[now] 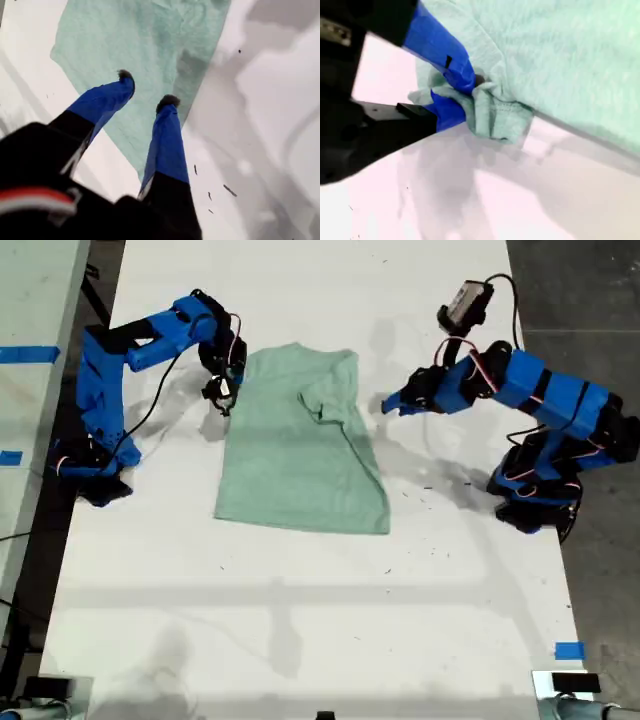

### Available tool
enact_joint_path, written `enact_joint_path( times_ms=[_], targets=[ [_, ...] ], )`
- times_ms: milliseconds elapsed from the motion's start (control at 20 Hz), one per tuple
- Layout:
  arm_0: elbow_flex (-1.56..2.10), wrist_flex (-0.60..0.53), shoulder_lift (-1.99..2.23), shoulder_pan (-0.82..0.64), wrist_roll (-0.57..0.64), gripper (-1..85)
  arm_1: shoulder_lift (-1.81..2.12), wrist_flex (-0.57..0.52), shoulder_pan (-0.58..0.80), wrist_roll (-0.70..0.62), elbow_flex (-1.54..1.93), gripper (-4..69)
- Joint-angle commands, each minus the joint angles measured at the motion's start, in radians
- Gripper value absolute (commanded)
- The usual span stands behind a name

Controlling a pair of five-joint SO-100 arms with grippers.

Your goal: Fold tshirt

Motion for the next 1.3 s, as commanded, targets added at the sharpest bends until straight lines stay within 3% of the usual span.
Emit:
enact_joint_path(
  times_ms=[0,300,450,750,800,850,950,1050,1250],
  targets=[
    [-0.023,0.028,0.106,0.005,-0.017,0.1,0.057,-0.041,-0.015,0.015,0.006,9.0],
    [-0.331,0.129,0.213,0.202,-0.038,0.1,0.084,-0.058,-0.014,0.029,0.055,6.6],
    [-0.477,0.057,0.106,0.316,-0.038,0.1,0.097,-0.061,-0.014,0.034,0.066,6.6],
    [-0.492,-0.129,-0.084,0.393,-0.018,0.3,0.137,-0.054,-0.020,0.044,0.097,6.6],
    [-0.492,-0.161,-0.101,0.403,-0.012,5.7,0.143,-0.054,-0.020,0.048,0.104,6.6],
    [-0.494,-0.196,-0.107,0.417,0.009,18.0,0.149,-0.057,-0.021,0.052,0.117,6.6],
    [-0.497,-0.229,-0.078,0.457,0.046,25.8,0.163,-0.061,-0.025,0.058,0.137,6.6],
    [-0.489,-0.172,0.018,0.492,0.057,28.9,0.181,-0.057,-0.026,0.058,0.152,7.2],
    [-0.368,0.109,0.264,0.492,-0.049,27.8,0.235,-0.011,-0.040,0.058,0.167,11.5]
  ],
)
